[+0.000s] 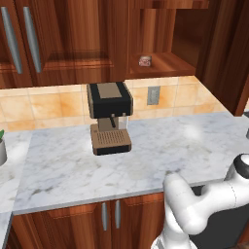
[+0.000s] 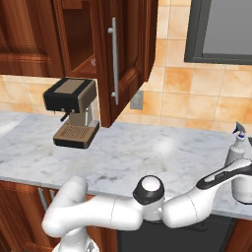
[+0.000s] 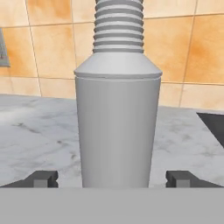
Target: Locate and retrieve the spray and bar soap from the cabinet. Place them next to the sink.
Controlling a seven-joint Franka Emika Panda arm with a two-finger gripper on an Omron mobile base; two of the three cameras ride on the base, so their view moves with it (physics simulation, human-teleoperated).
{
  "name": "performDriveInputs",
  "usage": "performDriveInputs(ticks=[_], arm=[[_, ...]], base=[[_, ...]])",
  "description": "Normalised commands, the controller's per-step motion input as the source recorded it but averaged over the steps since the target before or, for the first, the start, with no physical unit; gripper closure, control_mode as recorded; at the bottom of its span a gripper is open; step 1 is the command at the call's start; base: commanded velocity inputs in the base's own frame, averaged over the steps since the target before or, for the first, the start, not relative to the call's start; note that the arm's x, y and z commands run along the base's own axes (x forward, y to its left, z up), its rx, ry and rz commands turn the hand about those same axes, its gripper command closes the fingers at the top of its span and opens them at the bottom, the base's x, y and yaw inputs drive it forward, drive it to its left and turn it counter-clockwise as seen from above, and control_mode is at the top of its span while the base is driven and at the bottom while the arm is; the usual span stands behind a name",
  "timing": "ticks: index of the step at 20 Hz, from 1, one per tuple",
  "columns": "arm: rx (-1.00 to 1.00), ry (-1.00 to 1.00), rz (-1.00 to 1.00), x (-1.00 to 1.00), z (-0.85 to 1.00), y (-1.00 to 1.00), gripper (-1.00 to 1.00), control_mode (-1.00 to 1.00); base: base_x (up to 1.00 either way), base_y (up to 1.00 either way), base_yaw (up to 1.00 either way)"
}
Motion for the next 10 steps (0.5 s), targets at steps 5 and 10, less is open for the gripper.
performDriveInputs(ticks=[5,10], arm=[[0.00,0.00,-0.05,-0.42,0.02,0.00,-1.00,-1.00],[-0.04,0.03,-0.10,-0.63,0.03,0.08,-1.00,-1.00]], base=[[0.00,0.00,0.00],[0.00,0.00,0.00]])
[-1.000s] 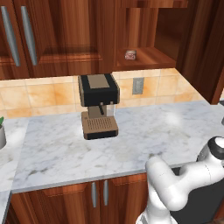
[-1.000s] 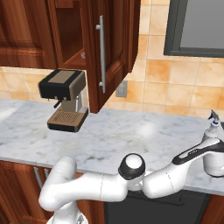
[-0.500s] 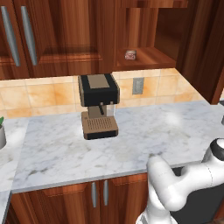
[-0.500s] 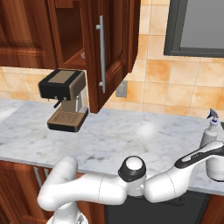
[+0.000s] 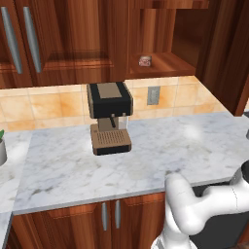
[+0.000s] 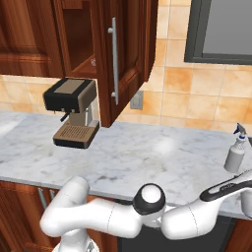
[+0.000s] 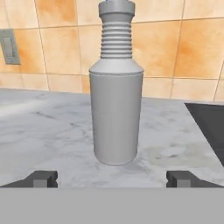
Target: Locate and retrieve the spray and bar soap from the cabinet. Place them next to the sink.
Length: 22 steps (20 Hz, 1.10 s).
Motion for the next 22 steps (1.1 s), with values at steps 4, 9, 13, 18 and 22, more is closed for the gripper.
performDriveInputs(ticks=[4,9,13,18,22], arm=[[-0.13,0.09,-0.02,-0.73,0.01,0.24,-1.00,-1.00],[-0.27,0.08,0.13,-0.78,0.05,0.67,-1.00,-1.00],[-0.28,0.12,0.19,-0.74,0.00,0.86,-1.00,-1.00],[-0.23,0.05,0.15,-0.63,0.00,0.95,-1.00,-1.00],[-0.24,0.00,0.02,-0.33,0.05,0.96,-1.00,-1.00]], base=[[0.00,0.00,0.00],[0.00,0.00,0.00],[0.00,0.00,0.00],[0.00,0.00,0.00],[0.00,0.00,0.00]])
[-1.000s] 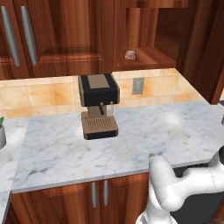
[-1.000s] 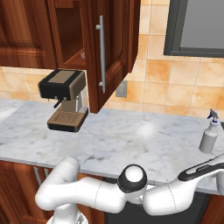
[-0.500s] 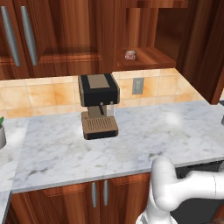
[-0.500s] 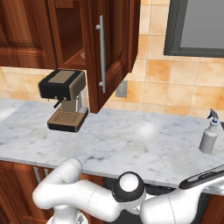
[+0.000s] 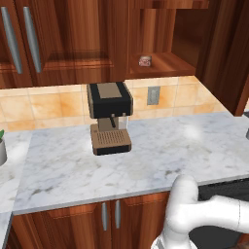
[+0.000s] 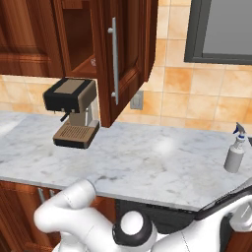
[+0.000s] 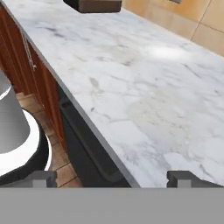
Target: Locate and retrieve the spray and bar soap from the cabinet. Place them next to the sink.
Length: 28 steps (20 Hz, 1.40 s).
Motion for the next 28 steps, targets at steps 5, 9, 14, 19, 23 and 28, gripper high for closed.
performDriveInputs(ticks=[5,9,14,19,23,28], arm=[[-0.19,0.00,-0.05,-0.21,0.10,0.76,-1.00,-1.00],[-0.13,-0.04,-0.12,-0.39,0.09,0.59,-1.00,-1.00],[-0.14,-0.02,-0.10,-0.35,0.18,0.66,-1.00,-1.00],[-0.18,0.05,-0.07,-0.02,0.38,0.66,-1.00,-1.00],[-0.02,0.01,-0.02,-0.05,0.06,0.29,-1.00,-1.00],[-0.02,0.03,-0.02,-0.16,0.14,0.36,-1.00,-1.00]], base=[[0.00,0.00,0.00],[0.00,0.00,0.00],[0.00,0.00,0.00],[0.00,0.00,0.00],[0.00,0.00,0.00],[0.00,0.00,0.00]])
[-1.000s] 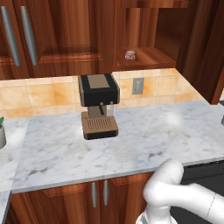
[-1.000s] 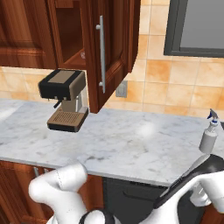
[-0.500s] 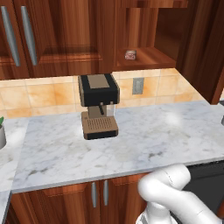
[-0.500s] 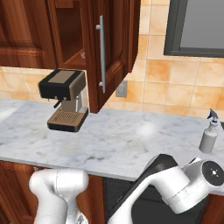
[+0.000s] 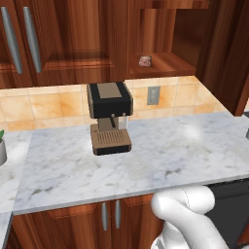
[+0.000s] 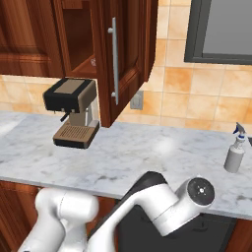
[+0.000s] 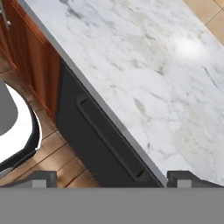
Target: Locate and retrieve the spray and bar soap from the cabinet. Place them next to the sink.
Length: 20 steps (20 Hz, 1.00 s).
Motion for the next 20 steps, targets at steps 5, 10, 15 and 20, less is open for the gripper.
performDriveInputs(ticks=[5,10,15,20], arm=[[-0.01,0.00,-0.29,-0.04,0.01,0.35,-1.00,-1.00],[0.07,-0.05,-0.25,-0.01,0.00,0.19,-1.00,-1.00],[0.15,-0.07,-0.30,-0.08,0.00,0.07,-1.00,-1.00],[0.14,-0.11,-0.39,-0.12,0.00,0.04,-1.00,-1.00]], base=[[0.00,0.00,0.00],[0.00,0.00,0.00],[0.00,0.00,0.00],[0.00,0.00,0.00]])
